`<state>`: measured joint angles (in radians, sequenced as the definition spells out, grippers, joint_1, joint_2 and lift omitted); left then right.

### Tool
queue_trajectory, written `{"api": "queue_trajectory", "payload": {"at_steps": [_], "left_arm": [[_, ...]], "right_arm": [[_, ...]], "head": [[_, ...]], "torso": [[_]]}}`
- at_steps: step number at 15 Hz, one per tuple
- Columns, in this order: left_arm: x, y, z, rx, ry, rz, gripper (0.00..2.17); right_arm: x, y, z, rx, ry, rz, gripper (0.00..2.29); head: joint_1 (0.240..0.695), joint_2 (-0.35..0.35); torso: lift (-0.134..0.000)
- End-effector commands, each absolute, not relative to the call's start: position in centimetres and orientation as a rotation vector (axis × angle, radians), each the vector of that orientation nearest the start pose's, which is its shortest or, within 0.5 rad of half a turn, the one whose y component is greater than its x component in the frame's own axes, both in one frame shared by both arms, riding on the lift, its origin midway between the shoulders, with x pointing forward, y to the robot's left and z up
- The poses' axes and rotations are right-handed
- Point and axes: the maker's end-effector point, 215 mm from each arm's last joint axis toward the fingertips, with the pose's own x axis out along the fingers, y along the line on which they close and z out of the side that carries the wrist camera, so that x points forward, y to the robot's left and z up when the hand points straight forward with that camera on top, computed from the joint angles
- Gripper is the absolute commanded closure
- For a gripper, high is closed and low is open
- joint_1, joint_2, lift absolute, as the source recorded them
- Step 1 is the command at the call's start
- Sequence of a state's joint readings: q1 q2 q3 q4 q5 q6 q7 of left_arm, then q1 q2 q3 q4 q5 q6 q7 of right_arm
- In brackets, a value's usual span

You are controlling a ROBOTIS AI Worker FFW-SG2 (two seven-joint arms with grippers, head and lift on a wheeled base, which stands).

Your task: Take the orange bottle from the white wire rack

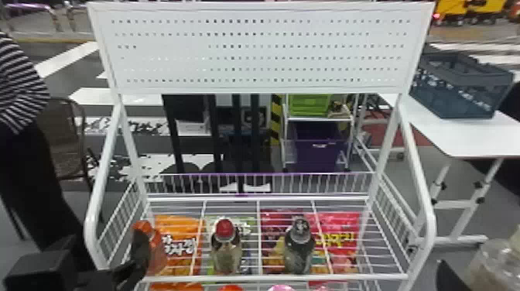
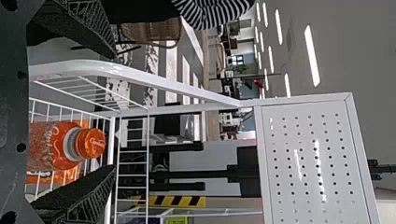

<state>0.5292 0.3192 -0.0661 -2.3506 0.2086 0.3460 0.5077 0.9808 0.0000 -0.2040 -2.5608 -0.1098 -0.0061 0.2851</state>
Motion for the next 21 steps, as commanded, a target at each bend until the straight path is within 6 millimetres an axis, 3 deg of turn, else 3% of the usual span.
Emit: {"api": "queue_trajectory", "payload": {"at_steps": [1,12,14,16,21], "left_arm": [[43.2,28.8,-28.8,0.084,0.114,0.241,0.03],[42.5,28.5,-28.9,0.074,0.116,0.239,0.03],[41.9,28.0,-30.7,0.047,0.113,0.236,0.04],[41.7,27.0,-33.7,0.023,0.114,0.220,0.04],[42.9,25.8,-39.9,-0.029,0.058,0.196,0.04]], "right_arm": [[32.4,-24.4,-23.1,-0.064,-0.015,0.173,1.17],[32.2,-24.4,-23.0,-0.067,-0.016,0.173,1.17],[32.3,-24.3,-23.2,-0.065,-0.015,0.173,1.17],[32.4,-24.4,-23.4,-0.067,-0.011,0.172,1.17],[32.5,-24.5,-23.9,-0.071,0.001,0.171,1.17]], "head": [[0.499,0.000],[0.499,0.000],[0.499,0.000],[0.499,0.000],[0.499,0.000]], "torso": [[0.000],[0.000],[0.000],[0.000],[0.000]]}}
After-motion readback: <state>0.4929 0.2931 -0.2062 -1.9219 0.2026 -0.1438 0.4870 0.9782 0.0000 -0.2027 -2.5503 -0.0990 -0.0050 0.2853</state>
